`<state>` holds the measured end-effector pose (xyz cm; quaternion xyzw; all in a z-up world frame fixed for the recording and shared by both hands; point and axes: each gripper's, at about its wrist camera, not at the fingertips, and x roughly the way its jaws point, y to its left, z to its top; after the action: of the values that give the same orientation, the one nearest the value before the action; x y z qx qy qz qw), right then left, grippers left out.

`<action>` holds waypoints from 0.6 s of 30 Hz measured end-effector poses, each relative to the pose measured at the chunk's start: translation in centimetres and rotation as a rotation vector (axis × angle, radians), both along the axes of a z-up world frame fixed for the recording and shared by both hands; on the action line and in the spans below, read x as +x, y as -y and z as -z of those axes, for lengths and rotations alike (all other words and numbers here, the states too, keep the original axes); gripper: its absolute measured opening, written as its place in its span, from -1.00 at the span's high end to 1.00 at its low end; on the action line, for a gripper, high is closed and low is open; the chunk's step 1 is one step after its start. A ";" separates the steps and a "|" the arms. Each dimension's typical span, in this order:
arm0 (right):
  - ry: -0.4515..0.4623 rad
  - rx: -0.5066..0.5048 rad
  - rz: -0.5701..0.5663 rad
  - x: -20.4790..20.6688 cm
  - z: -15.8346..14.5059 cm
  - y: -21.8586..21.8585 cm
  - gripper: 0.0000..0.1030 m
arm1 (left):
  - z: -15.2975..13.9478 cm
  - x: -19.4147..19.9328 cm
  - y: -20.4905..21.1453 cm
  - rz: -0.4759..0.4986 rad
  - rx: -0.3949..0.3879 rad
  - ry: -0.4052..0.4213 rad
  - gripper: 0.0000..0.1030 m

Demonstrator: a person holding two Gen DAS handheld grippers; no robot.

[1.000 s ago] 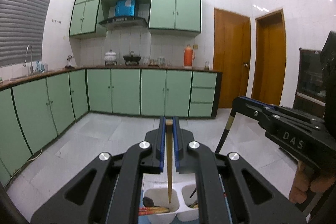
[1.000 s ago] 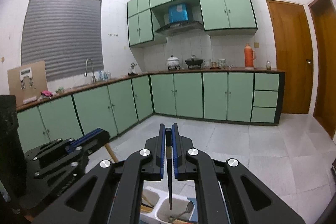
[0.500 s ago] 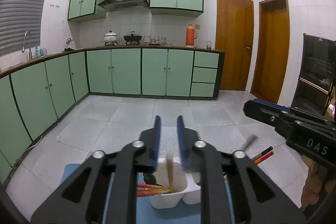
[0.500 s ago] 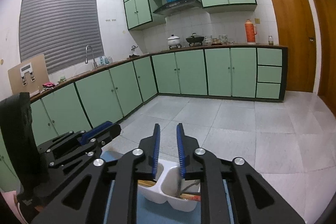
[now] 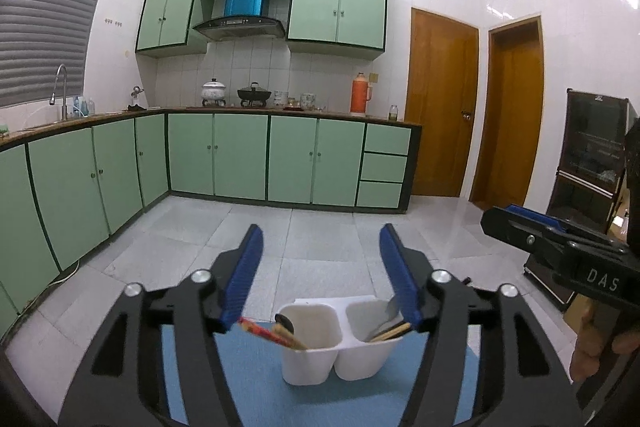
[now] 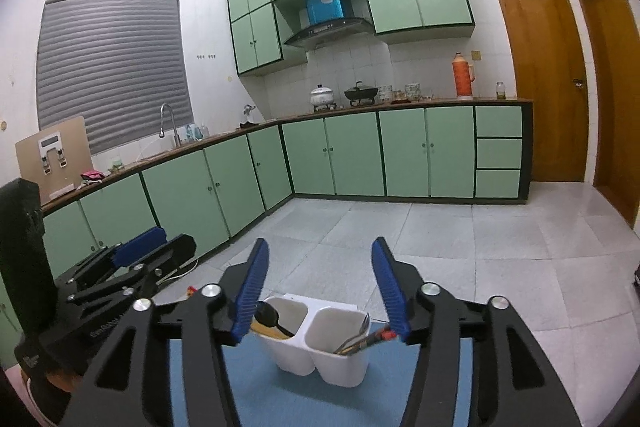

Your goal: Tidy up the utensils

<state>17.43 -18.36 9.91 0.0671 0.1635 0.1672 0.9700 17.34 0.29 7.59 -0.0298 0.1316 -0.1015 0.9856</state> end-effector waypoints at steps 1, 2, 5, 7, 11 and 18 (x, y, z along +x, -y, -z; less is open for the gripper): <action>0.006 0.000 0.002 -0.7 -0.1 0.1 -0.15 | 0.0 -0.4 0.0 -0.002 -0.002 0.006 -0.33; 0.010 0.001 0.004 -1.2 -0.1 0.1 -0.18 | -0.1 -1.0 -0.1 -0.003 -0.005 0.010 -0.36; 0.020 -0.012 0.013 -3.0 -0.1 0.1 -0.31 | -0.2 -2.8 -0.4 -0.005 -0.011 0.020 -0.52; 0.025 -0.022 0.012 -4.2 -0.1 -0.1 -0.42 | -0.2 -3.8 -0.6 -0.007 -0.011 0.026 -0.59; 0.035 -0.026 0.011 -6.6 0.0 -0.1 -0.60 | 0.0 -5.8 -1.2 -0.013 -0.011 0.026 -0.69; 0.020 -0.018 0.010 -9.9 0.4 -0.3 -0.86 | 0.2 -9.1 -1.5 -0.023 0.015 0.002 -0.84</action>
<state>7.51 -18.06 9.51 0.0573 0.1550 0.1615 0.9729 8.20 1.78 7.38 -0.0238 0.1312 -0.0893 0.9870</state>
